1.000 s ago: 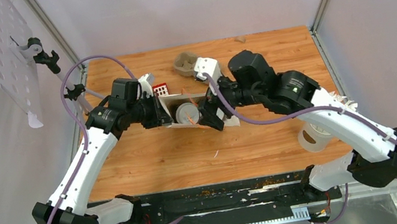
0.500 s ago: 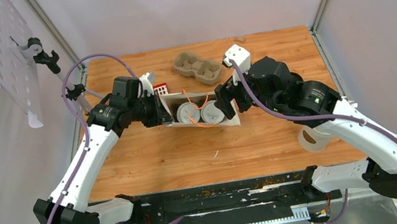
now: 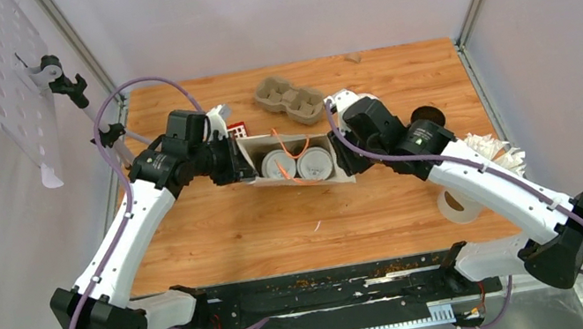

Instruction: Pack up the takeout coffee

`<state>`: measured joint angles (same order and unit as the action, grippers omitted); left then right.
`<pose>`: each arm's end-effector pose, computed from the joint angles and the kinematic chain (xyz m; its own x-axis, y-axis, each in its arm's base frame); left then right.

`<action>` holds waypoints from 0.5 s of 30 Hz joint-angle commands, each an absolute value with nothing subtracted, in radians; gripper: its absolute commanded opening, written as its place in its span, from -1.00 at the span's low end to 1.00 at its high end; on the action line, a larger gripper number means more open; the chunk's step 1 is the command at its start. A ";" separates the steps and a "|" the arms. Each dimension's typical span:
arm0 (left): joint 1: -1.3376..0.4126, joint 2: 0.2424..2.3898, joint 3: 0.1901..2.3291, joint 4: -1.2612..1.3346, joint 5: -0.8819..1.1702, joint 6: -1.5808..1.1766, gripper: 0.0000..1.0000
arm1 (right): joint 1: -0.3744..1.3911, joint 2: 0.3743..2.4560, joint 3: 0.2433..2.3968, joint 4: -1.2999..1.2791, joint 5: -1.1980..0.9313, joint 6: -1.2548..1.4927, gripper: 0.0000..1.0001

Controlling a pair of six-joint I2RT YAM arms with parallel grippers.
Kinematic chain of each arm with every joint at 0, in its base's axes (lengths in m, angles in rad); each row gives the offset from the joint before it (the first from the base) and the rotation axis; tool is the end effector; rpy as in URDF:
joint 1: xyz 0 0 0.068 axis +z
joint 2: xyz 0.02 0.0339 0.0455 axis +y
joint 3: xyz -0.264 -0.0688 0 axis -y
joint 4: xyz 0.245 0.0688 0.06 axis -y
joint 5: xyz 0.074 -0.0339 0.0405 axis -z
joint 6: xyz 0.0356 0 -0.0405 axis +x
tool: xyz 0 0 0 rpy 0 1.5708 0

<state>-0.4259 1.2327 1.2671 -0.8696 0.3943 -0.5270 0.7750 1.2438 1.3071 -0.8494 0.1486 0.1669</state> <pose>0.2192 -0.1145 0.3517 -0.8935 -0.1045 -0.4367 0.1930 0.7887 -0.5837 0.1845 0.1733 0.3616 -0.6010 -0.3587 -0.7142 -0.5247 0.8512 0.0141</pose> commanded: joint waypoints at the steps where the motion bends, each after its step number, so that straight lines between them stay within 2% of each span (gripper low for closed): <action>1: -0.431 1.223 1.273 -0.822 0.452 -0.518 -0.95 | 0.757 1.202 1.290 -0.799 0.105 0.228 -0.59; 2: -0.431 1.222 1.270 -0.824 0.461 -0.515 -0.94 | 0.758 1.196 1.293 -0.810 0.103 0.229 -0.74; 5: -0.436 1.207 1.238 -0.803 0.488 -0.528 -0.89 | 0.756 1.170 1.277 -0.834 0.088 0.240 -1.00; 7: -0.446 1.188 1.201 -0.775 0.492 -0.540 -0.81 | 0.757 1.146 1.249 -0.848 0.068 0.252 -1.00; 11: -0.455 1.145 1.140 -0.740 0.509 -0.566 -0.49 | 0.757 1.073 1.203 -0.869 0.074 0.313 -1.00; 15: -0.456 1.118 1.178 -0.763 0.531 -0.523 -0.20 | 0.758 1.013 1.134 -0.833 0.054 0.323 -1.00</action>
<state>-0.4507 1.1767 1.1370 -0.8066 0.4816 -0.5491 0.7597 1.0737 1.1797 -0.8707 0.0757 0.2779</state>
